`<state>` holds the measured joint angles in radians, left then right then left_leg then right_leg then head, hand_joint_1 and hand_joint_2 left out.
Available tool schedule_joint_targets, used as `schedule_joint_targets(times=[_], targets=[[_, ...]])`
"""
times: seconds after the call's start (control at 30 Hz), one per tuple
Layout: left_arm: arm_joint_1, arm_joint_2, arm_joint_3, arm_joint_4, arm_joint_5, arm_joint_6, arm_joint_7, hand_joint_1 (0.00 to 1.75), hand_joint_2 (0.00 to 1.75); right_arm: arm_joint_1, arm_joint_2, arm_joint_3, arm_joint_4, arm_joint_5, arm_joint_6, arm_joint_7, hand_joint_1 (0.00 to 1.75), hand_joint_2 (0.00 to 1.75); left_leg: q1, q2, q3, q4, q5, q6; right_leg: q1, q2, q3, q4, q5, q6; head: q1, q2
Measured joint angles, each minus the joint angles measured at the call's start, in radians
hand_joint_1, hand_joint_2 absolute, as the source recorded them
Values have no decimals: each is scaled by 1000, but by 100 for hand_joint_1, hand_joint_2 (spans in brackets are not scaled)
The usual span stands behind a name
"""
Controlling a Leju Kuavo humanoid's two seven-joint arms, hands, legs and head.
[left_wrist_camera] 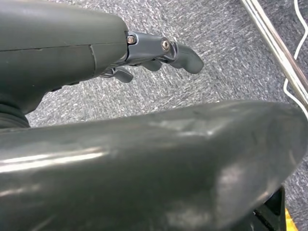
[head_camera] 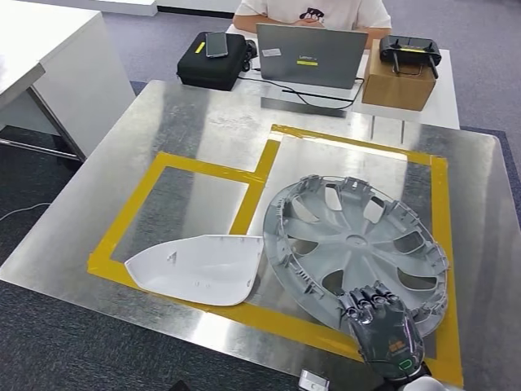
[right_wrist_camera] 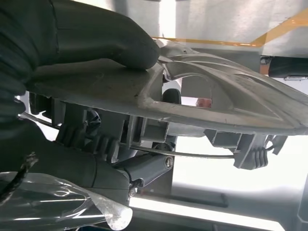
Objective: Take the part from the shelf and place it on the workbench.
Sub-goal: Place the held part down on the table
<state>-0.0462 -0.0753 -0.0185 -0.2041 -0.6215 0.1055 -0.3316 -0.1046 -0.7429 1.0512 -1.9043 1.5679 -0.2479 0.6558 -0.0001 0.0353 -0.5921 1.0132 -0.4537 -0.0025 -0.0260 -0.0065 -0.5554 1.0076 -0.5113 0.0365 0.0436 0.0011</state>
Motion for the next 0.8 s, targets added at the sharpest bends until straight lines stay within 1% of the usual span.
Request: schedule_joint_targets(times=[0.07,0.1,0.23,0.67,0.8], targets=[[3,-6,0,0,5,8,-2,0,175,0,-1,5,1,1,-3,0,0,0,0,0,0,0,0,0,0,0,0,0,0,0,0,0],[5,-10,0,0,5,9,-3,0,175,0,-2,6,1,1,-6,0,0,0,0,0,0,0,0,0,0,0,0,0,0,0,0,0],[8,-21,1,0,8,-3,-8,0,0,2,-3,8,1,3,-15,-2,0,0,0,0,0,0,0,0,0,0,0,0,0,0,0,0],[8,-27,21,0,31,1,-16,0,0,36,1,-20,3,4,-30,-8,0,0,0,0,0,0,0,0,0,0,0,0,0,0,0,0],[7,-24,33,0,37,-15,-23,0,0,43,5,-30,3,4,-29,-9,0,0,0,0,0,0,0,0,0,0,0,0,0,0,0,0]])
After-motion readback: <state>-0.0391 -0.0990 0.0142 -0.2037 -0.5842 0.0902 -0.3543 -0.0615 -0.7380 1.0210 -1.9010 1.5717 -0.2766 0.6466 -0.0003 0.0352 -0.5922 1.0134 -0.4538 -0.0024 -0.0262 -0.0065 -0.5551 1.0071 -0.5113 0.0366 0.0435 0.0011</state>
